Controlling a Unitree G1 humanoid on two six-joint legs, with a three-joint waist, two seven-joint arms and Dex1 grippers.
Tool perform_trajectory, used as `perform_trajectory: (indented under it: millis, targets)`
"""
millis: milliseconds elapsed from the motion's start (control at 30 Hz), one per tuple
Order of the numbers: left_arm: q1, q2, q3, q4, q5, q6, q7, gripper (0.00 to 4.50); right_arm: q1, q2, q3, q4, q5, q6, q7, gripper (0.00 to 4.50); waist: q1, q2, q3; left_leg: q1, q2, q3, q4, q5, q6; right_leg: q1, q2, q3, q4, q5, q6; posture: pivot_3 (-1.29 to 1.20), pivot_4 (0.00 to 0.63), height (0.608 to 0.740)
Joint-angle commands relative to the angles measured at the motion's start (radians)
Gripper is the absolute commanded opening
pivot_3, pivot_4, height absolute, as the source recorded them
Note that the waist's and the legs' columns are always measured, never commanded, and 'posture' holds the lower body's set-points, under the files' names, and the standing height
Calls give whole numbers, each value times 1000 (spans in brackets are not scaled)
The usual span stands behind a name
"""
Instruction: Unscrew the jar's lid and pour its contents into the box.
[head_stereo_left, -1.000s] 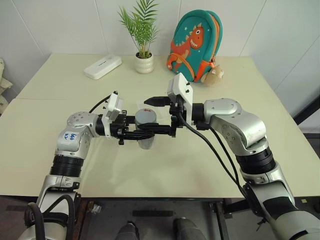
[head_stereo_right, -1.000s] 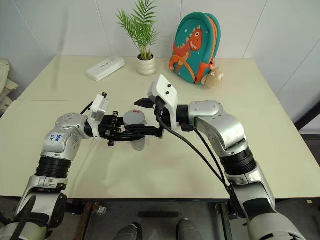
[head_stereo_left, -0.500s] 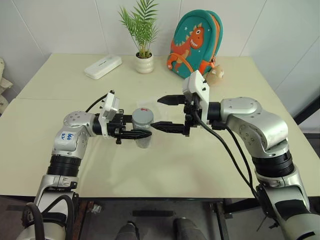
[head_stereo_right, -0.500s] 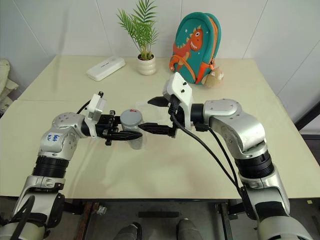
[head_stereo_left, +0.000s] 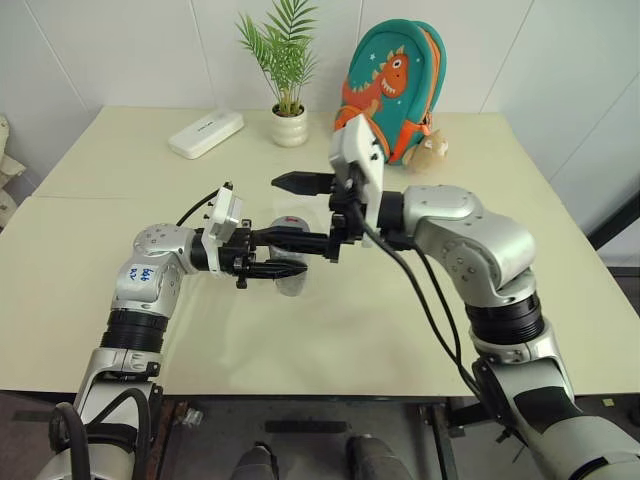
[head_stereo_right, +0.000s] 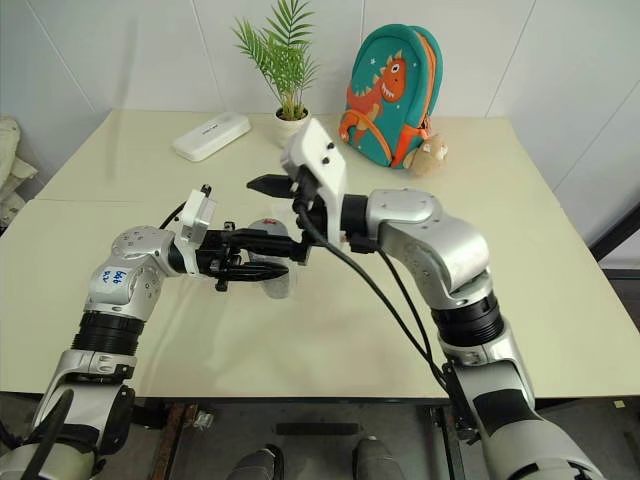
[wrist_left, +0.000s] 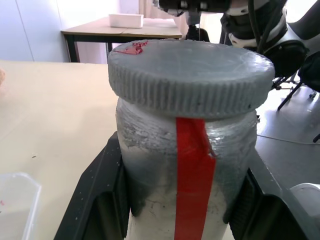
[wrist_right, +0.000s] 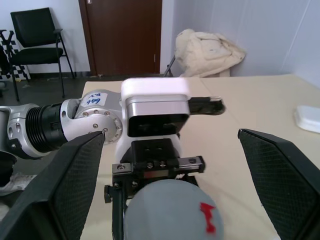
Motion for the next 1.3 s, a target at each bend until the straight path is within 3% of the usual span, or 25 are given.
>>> perform_trajectory:
  millis: [33,500,933,1300]
  targets:
    - [-13,7,9,-20,-3,-4,0,1980,3,19,4,-7,-13,-28,-13,4485,1,0,0,0,0,0,0,0,0,0,0,0,0,0,0,0,150,740]
    - [8,5,10,-50,-6,-13,12,1980,2,14,15,75,-97,-77,-23,4485,0,0,0,0,0,0,0,0,0,0,0,0,0,0,0,0,150,740]
    - [10,7,10,-42,-7,-18,13,1980,61,-112,-42,-58,-43,20,-22,4485,1,0,0,0,0,0,0,0,0,0,0,0,0,0,0,0,150,740]
    - [-9,3,5,-13,1,-33,9,1980,69,-154,-54,-85,-23,44,-30,4485,0,0,0,0,0,0,0,0,0,0,0,0,0,0,0,0,150,740]
